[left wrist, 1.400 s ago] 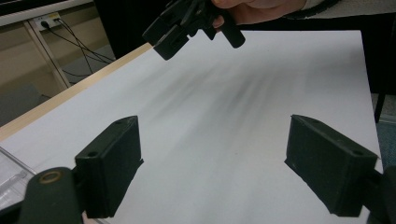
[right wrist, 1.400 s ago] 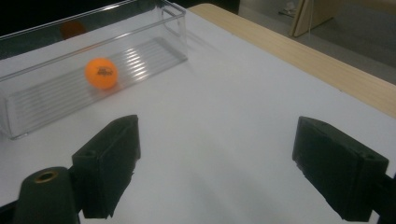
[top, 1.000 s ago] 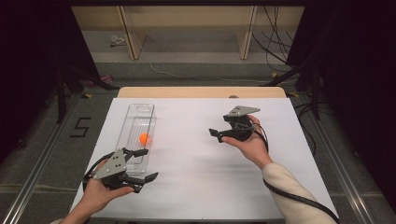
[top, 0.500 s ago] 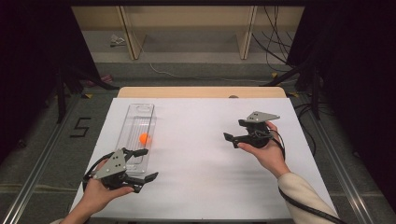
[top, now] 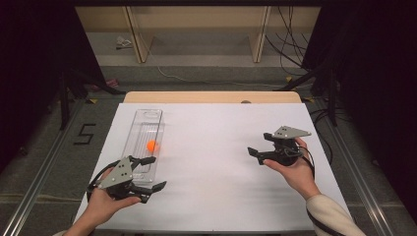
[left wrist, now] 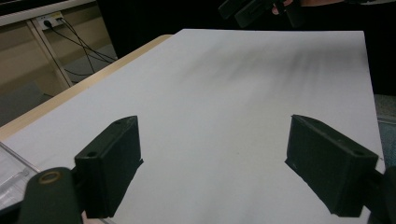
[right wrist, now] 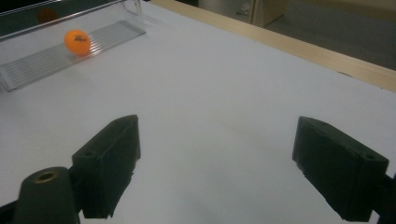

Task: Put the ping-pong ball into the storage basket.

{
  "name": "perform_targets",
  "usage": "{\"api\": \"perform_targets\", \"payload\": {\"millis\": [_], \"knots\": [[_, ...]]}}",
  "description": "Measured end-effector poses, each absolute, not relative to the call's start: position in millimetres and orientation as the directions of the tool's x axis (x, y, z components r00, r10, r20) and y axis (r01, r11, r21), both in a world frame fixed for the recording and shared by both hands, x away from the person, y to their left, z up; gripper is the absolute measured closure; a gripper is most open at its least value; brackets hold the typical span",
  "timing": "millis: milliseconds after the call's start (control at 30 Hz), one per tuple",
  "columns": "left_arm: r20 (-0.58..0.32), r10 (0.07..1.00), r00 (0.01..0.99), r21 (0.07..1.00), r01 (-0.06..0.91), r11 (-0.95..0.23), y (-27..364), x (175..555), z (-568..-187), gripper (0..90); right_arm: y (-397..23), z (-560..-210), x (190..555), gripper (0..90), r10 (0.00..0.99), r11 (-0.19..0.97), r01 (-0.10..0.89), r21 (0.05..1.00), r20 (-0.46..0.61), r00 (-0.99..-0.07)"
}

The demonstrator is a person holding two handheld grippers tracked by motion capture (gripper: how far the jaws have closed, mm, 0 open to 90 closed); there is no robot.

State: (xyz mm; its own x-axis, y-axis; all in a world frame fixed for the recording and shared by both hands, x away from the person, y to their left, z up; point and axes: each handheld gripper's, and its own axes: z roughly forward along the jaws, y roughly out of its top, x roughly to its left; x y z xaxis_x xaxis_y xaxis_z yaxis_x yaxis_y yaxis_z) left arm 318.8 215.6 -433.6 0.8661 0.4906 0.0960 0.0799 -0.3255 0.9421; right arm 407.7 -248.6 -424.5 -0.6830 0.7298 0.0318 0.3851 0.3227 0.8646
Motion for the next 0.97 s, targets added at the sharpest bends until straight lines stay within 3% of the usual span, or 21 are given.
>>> {"api": "perform_targets", "payload": {"millis": [967], "knots": [[0.093,0.492,0.866,0.943,0.082,-0.323,215,320,-433,17.5,-265,-429,379,16.1,0.726,0.318,0.391,0.864,0.044,-0.687]]}}
